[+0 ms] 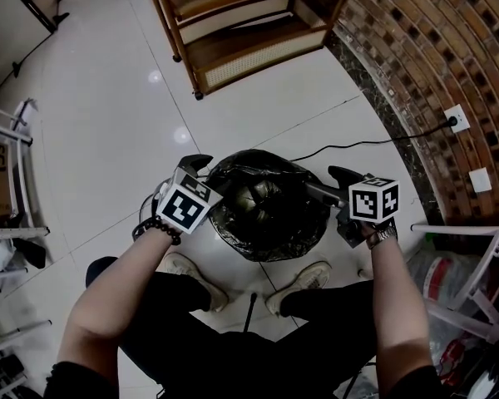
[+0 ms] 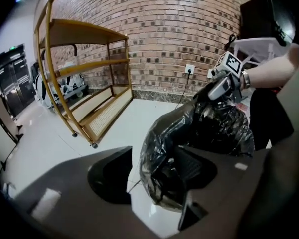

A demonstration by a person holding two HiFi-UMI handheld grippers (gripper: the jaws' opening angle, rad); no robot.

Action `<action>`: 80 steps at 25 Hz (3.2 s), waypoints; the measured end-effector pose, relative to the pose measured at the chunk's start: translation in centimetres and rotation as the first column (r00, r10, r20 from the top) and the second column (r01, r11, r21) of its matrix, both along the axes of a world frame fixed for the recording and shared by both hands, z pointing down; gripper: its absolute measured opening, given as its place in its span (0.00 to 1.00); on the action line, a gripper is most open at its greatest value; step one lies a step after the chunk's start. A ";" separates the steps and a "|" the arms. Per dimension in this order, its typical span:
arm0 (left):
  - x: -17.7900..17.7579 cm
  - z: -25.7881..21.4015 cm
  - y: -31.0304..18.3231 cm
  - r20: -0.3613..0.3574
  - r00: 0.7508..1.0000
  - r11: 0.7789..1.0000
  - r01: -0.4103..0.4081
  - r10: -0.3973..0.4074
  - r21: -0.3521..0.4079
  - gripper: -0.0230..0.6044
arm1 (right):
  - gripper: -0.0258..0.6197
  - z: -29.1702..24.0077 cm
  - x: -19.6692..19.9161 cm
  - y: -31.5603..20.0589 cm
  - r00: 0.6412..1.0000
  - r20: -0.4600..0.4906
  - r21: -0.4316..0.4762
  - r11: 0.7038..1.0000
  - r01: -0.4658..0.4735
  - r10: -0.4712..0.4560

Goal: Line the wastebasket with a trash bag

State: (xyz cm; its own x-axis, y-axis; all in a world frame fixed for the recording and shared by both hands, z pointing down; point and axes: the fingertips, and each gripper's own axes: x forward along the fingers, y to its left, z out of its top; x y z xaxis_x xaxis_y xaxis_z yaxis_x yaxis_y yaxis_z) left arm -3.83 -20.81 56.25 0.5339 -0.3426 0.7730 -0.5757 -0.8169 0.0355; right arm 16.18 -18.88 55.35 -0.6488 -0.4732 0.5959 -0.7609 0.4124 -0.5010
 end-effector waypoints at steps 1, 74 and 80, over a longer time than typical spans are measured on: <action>0.2 -0.3 -0.3 0.002 1.000 1.000 -0.012 0.012 0.026 0.46 | 0.70 -0.7 0.2 -0.4 1.000 0.005 0.021 1.000 -0.009 0.009; 2.5 -5.3 1.0 -0.169 0.960 0.974 -0.217 0.224 0.061 0.34 | 0.14 3.9 -10.3 -4.2 0.955 -0.260 -0.114 0.978 -0.177 0.142; 2.8 -5.5 0.5 -0.159 0.961 0.973 -0.217 0.227 0.079 0.34 | 0.21 2.9 -9.7 -3.5 0.970 -0.207 -0.140 0.977 -0.162 0.131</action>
